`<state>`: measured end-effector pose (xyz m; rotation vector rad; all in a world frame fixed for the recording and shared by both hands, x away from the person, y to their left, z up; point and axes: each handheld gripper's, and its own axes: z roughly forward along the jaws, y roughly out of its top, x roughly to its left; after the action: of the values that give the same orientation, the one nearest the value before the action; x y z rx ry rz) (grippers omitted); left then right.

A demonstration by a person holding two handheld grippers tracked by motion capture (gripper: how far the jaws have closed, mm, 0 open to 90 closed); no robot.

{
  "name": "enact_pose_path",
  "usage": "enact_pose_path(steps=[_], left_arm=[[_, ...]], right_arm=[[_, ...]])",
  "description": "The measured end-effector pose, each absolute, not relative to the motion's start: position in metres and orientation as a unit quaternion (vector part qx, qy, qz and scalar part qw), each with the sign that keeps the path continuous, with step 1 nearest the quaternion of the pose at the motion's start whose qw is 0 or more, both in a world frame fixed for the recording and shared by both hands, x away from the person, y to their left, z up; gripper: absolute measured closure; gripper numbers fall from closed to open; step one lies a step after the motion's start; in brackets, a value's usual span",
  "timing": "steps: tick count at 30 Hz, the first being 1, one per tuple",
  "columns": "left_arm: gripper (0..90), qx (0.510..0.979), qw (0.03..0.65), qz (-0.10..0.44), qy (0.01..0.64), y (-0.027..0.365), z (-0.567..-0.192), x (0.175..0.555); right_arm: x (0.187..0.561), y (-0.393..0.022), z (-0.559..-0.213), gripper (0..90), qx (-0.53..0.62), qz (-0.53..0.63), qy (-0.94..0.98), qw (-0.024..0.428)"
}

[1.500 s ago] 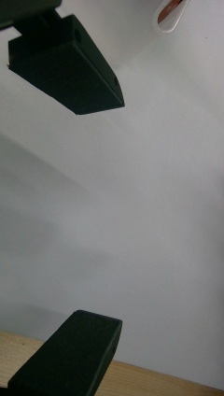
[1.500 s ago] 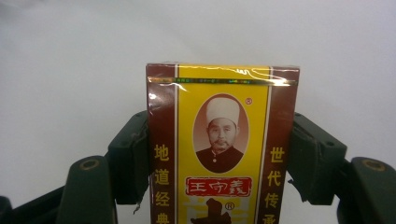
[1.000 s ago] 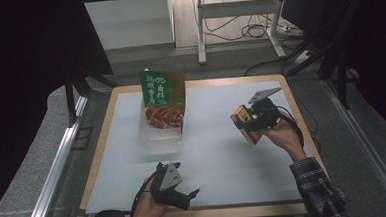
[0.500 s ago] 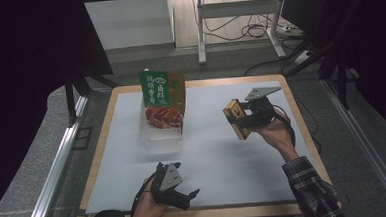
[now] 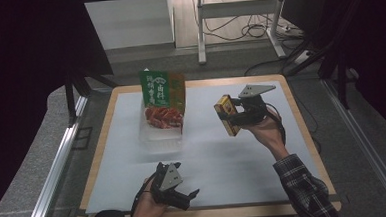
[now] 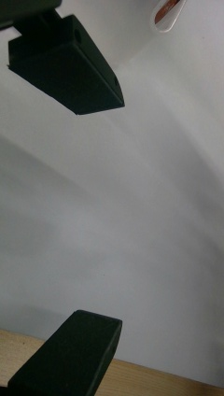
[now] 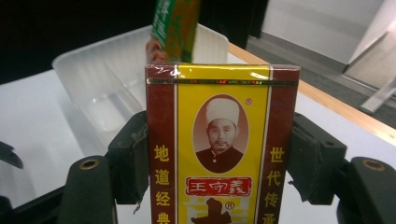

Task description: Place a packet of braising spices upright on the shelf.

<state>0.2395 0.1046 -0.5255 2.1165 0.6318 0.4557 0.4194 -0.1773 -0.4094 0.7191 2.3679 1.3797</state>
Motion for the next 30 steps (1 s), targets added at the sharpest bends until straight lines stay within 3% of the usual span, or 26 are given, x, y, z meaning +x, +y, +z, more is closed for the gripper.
enact_pose_path(steps=[30], left_arm=[[0.0, 0.850, 0.427, 0.182, 0.250, 0.104, -0.525, 0.238]], right_arm=[[0.422, -0.096, -0.413, 31.6, 0.186, 0.546, 0.808, 0.120]])
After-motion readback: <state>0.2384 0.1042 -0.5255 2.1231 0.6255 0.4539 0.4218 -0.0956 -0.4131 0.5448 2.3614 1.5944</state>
